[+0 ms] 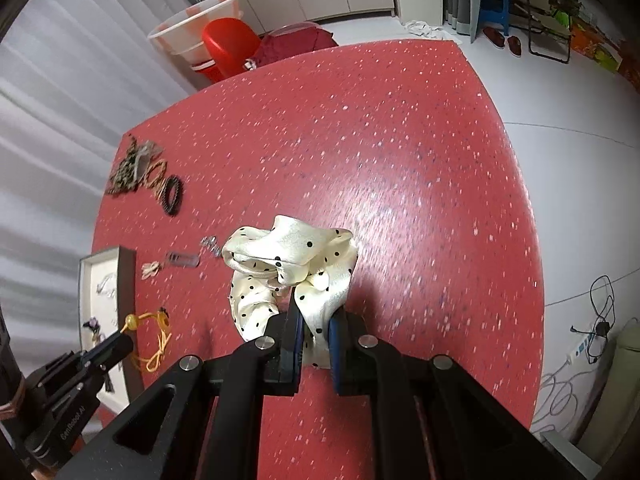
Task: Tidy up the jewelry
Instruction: 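Carry the yellow hair tie and scrunchie in both grippers over the white tray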
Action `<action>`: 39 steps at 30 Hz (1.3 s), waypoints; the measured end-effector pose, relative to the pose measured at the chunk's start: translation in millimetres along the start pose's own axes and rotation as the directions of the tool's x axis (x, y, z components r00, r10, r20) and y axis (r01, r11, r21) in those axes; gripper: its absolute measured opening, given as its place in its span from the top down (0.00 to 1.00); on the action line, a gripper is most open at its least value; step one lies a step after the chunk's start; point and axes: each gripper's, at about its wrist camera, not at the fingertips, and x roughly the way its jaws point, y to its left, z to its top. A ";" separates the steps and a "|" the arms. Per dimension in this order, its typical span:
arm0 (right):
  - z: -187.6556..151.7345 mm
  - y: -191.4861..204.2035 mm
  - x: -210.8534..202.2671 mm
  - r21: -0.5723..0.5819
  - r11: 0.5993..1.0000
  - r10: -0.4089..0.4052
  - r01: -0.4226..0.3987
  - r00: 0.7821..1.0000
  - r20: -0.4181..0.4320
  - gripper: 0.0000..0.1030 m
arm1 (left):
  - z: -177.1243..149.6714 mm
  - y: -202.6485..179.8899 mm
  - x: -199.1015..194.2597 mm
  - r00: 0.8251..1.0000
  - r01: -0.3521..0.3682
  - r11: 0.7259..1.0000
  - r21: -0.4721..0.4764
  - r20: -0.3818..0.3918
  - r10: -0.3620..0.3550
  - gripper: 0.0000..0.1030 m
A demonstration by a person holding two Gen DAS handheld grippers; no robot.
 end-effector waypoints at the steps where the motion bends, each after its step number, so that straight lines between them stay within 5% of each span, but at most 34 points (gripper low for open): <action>1: -3.1 2.2 -1.9 -0.001 1.000 0.001 -0.001 1.000 -0.004 0.89 | -3.0 1.8 -4.7 1.000 0.002 1.000 0.000 0.000 -0.002 0.97; 19: -56.9 51.6 -26.5 -0.049 0.999 0.004 -0.007 0.998 -0.066 0.89 | -49.5 39.5 -57.0 1.000 -0.013 1.000 -0.014 -0.008 0.013 0.97; 39: -58.9 182.6 -7.7 -0.261 0.962 0.057 -0.084 0.992 -0.108 0.89 | -76.1 136.9 -96.0 0.996 -0.074 0.982 -0.173 0.046 0.083 0.97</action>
